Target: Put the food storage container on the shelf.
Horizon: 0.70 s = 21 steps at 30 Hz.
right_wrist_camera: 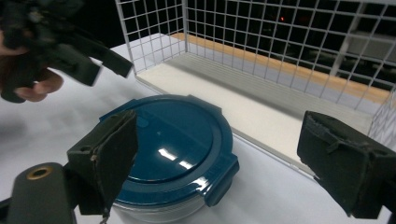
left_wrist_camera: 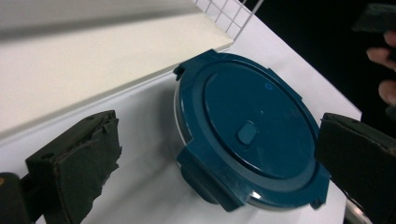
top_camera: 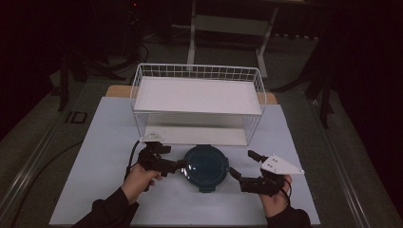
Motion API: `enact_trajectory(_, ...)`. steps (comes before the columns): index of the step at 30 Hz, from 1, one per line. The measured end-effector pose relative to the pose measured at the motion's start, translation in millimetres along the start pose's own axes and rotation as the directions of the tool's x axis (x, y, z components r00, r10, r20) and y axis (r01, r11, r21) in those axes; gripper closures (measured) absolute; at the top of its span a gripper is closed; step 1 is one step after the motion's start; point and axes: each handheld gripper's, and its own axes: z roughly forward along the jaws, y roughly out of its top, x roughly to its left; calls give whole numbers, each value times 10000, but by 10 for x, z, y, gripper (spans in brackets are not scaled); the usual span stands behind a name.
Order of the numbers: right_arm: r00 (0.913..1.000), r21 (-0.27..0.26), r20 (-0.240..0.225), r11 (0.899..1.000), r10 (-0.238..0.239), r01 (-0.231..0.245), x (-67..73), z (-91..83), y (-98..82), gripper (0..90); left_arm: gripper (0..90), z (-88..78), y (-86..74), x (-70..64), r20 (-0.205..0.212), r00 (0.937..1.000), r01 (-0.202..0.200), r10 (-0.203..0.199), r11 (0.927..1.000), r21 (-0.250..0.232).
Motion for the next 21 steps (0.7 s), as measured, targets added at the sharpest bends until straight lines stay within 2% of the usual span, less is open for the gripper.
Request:
enact_trajectory(2, 9998, 60, 88, 9998, -172, 172, 31, 5, -6, 123, 6, 51, 4, 45, 194, 9984, 517, -522, 9983, 252)
enact_trajectory(5, 9997, 307, 100, 9993, 219, -222, 39, 22, -9, 105, 10, 98, -4, 89, 237, 9930, 1135, -1153, 9913, 671)
enact_trajectory(6, 9994, 302, 191, 9991, 285, -290, 40, 31, -12, 105, 10, 113, -13, 109, 313, 9887, 1439, -1467, 9866, 764)
enact_trajectory(8, 9993, 429, 205, 9986, 305, -314, 42, 48, -14, 104, 10, 136, -31, 156, 663, 9747, 2059, -2133, 9732, 1026)
enact_trajectory(10, 9996, 471, 84, 9985, 272, -276, 53, 56, -23, 104, 11, 154, -42, 184, 570, 9653, 2460, -2550, 9604, 1309)
enact_trajectory(11, 9996, 509, -54, 9984, 266, -263, 58, 57, -27, 105, 11, 161, -50, 207, 611, 9545, 2806, -2918, 9485, 1470)
enact_trajectory(14, 9997, 635, -187, 9979, 164, -151, 78, 72, -27, 105, 23, 158, -68, 262, 813, 9309, 3394, -3561, 9256, 1677)
enact_trajectory(15, 9996, 637, -203, 9978, 174, -160, 82, 77, -25, 105, 68, 159, -70, 275, 858, 9218, 3598, -3780, 9168, 1731)
enact_trajectory(18, 9993, 654, -298, 9976, 240, -220, 84, 89, -22, 105, 111, 173, -74, 299, 900, 9059, 3891, -4139, 8971, 2095)
enact_trajectory(20, 9992, 707, -318, 9973, 237, -215, 83, 95, -25, 105, 158, 195, -95, 324, 1006, 8862, 4200, -4522, 8759, 2374)
enact_trajectory(21, 9992, 752, -325, 9969, 241, -216, 80, 97, -28, 105, 199, 202, -103, 326, 1012, 8854, 4207, -4537, 8747, 2405)
